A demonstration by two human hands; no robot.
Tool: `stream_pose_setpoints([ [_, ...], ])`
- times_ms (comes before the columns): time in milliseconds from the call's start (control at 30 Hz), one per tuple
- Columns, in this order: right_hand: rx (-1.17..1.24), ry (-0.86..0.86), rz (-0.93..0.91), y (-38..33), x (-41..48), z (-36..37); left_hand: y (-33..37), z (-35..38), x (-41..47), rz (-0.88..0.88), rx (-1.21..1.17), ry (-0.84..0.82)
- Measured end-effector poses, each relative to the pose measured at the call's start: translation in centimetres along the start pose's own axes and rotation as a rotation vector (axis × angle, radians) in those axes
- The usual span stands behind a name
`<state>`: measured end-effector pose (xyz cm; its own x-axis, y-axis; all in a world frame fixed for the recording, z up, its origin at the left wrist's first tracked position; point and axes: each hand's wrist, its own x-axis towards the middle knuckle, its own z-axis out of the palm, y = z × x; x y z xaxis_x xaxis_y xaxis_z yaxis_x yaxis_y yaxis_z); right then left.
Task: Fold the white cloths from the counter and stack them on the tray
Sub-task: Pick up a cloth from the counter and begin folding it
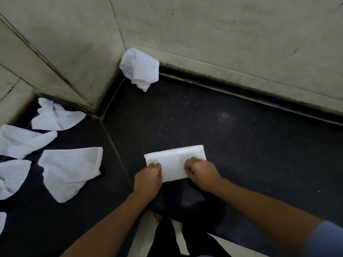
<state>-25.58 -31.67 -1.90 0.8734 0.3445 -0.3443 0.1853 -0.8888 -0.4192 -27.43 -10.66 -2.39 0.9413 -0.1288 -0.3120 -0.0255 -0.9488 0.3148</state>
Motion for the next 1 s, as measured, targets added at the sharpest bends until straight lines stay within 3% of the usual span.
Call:
stream_pose_setpoints([
  [67,0.029,-0.066,0.022,0.1,-1.2,1.6,-0.6,0.8,-1.2,-0.035,-0.028,-0.031],
  [267,0.073,0.027,0.288,5.5,-3.4,0.1,-2.7,1.2,-2.5,-0.042,-0.05,-0.005],
  [433,0.041,0.07,0.329,4.9,-1.9,-1.7,-3.0,0.9,-1.8,0.18,0.081,0.122],
  [600,0.081,0.045,0.545,1.8,1.0,-1.4,-4.0,0.3,-0.2,0.213,0.24,-0.012],
  [800,0.426,0.001,0.762,2.1,3.0,-2.4,-3.8,0.0,-0.4,0.204,0.213,-0.085],
  [900,0.728,0.018,0.77,1.6,2.9,-3.8,-3.6,-0.8,-0.3,0.198,0.203,-0.119],
  [1000,0.768,-0.015,0.657,-0.3,2.6,-5.1,-4.3,-1.3,-0.4,0.197,0.081,-0.066],
])
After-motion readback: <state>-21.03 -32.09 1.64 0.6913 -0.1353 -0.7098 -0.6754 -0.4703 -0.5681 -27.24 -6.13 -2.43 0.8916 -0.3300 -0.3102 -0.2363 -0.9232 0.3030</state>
